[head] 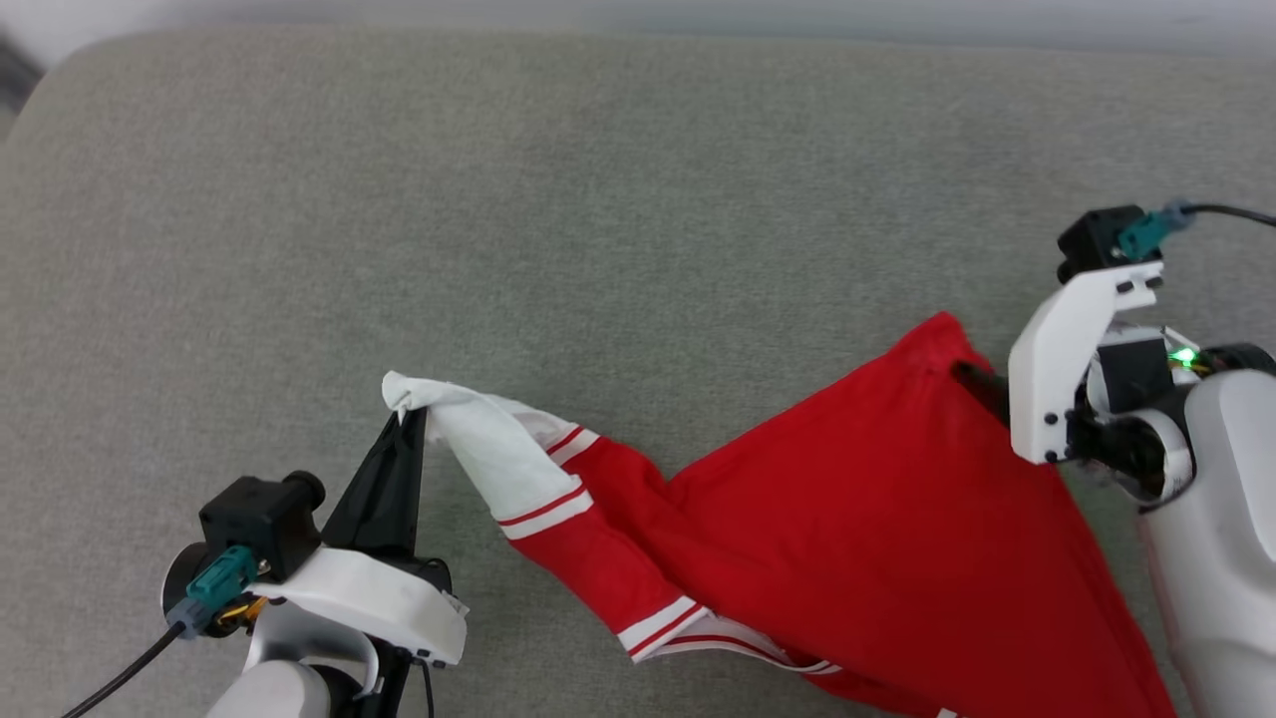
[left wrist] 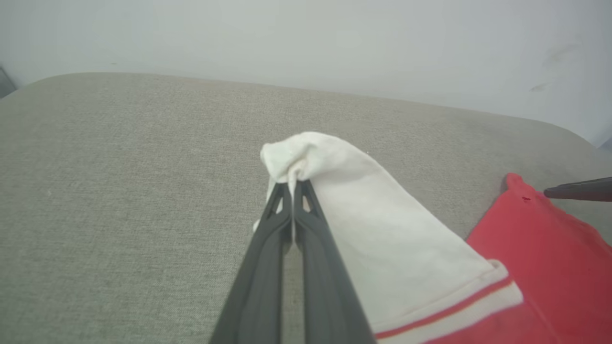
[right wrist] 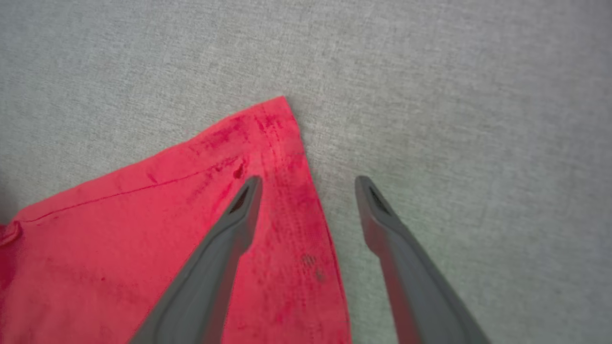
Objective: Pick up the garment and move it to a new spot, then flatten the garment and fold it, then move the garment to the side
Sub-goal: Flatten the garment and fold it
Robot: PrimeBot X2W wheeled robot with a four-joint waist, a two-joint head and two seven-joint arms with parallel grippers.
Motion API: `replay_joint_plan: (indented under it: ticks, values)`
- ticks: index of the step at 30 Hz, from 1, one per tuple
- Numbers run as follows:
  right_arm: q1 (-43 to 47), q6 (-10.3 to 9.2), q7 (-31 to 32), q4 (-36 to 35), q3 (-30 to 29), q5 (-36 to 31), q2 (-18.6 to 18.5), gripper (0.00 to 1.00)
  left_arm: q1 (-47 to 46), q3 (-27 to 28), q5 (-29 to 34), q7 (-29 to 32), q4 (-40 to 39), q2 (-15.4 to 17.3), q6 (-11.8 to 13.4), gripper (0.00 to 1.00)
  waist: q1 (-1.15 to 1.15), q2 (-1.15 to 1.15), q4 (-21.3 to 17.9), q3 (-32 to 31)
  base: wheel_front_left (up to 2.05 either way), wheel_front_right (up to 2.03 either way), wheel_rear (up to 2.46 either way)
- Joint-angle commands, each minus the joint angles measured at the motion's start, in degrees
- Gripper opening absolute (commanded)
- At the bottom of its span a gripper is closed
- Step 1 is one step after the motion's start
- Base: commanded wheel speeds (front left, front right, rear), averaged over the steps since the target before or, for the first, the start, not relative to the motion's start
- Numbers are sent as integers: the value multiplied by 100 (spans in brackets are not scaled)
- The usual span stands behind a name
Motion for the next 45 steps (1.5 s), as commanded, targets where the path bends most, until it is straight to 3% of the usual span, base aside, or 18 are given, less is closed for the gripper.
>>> replay_joint_plan:
  ticks: [1, 6, 7, 8, 9, 12, 24, 31, 37, 45]
  values:
    - [-143, -2, 85, 98, 19, -35, 18, 100, -93, -2, -3, -35, 21, -23, -22, 0, -1, 0, 159, 171, 0, 0, 0]
    - [-418, -2, 765, 831, 190, -44, 70, 100, -243, -76, -25, -108, 179, -119, -130, 0, -1, 0, 329, 309, 0, 0, 0]
    - [-417, -1, 895, 937, 235, -58, 83, 95, -271, -84, -30, -121, 217, -133, -142, 0, -1, 0, 352, 314, 0, 0, 0]
    - [-427, -1, 982, 1005, 296, -42, 121, 43, -290, -86, -26, -141, 252, -144, -158, 0, -1, 0, 367, 314, 0, 0, 0]
    - [-439, 0, 1043, 1049, 365, -25, 133, 0, -298, -89, -30, -162, 279, -154, -165, 0, -1, 0, 379, 309, 0, 0, 0]
    - [-477, 0, 1106, 1097, 474, 43, 100, 0, -273, -111, -60, -173, 382, -179, -178, 0, -1, 0, 391, 241, 0, 0, 0]
    - [-278, -2, -810, 557, 234, 31, -97, 0, -96, 101, -193, -68, 682, 89, -40, 0, -1, 0, -102, -1175, 0, 0, 0]
    - [-108, -2, -1513, 401, -29, -28, -24, 0, -714, 353, -319, 8, 877, 266, -236, 0, -1, 0, -438, -1585, 0, 0, 0]
    - [-511, -2, -1866, 437, -241, -174, 106, 0, -1962, 361, -400, 207, 1495, 109, -560, 0, -1, 0, -605, -1443, 0, 0, 0]
    - [-1689, -2, -2274, 497, -628, -515, 275, 0, -3992, 377, -221, 296, 2524, 70, -1021, 0, -1, 0, -729, -615, 0, 0, 0]
